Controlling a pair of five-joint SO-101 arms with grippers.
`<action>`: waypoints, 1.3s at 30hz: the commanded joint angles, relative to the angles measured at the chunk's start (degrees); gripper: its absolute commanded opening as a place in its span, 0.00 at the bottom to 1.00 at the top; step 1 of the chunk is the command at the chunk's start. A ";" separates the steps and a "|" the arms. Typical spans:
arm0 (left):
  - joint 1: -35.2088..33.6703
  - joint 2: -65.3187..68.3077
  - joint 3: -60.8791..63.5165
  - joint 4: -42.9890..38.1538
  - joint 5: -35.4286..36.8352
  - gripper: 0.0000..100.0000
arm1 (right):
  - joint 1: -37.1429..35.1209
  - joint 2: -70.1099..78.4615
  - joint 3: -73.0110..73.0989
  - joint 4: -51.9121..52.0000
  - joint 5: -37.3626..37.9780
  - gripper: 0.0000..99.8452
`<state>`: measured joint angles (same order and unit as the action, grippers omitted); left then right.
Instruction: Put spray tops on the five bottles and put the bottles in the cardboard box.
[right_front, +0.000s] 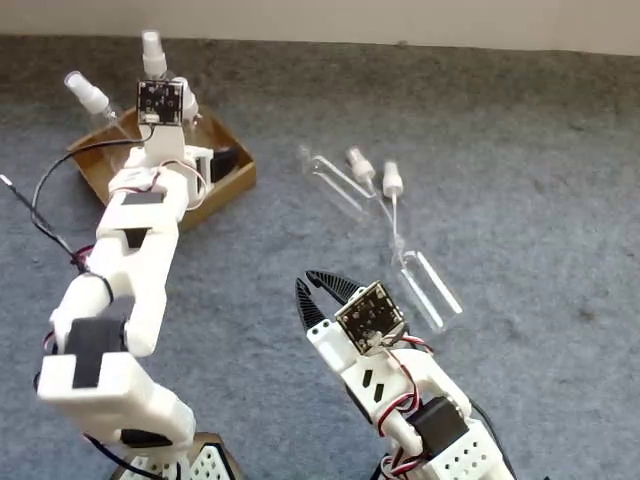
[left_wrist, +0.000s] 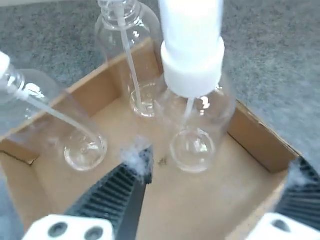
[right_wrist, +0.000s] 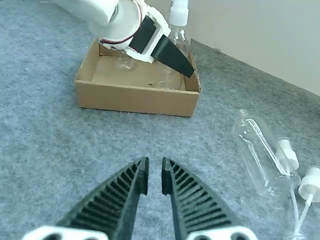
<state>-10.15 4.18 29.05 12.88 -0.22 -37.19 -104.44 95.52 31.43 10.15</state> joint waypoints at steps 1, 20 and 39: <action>-0.40 -7.87 -0.48 7.03 -0.09 0.37 | 4.00 -0.57 8.48 -0.04 0.35 0.04; 10.42 -36.79 -0.66 51.25 -0.18 0.37 | 28.44 -0.84 5.49 -5.76 -4.40 0.00; 30.29 -19.03 -23.43 62.68 10.02 0.37 | 51.12 -0.84 6.29 2.24 -4.57 0.00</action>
<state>17.54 -20.79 14.81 72.75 8.22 12.66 -104.44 95.52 33.45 6.29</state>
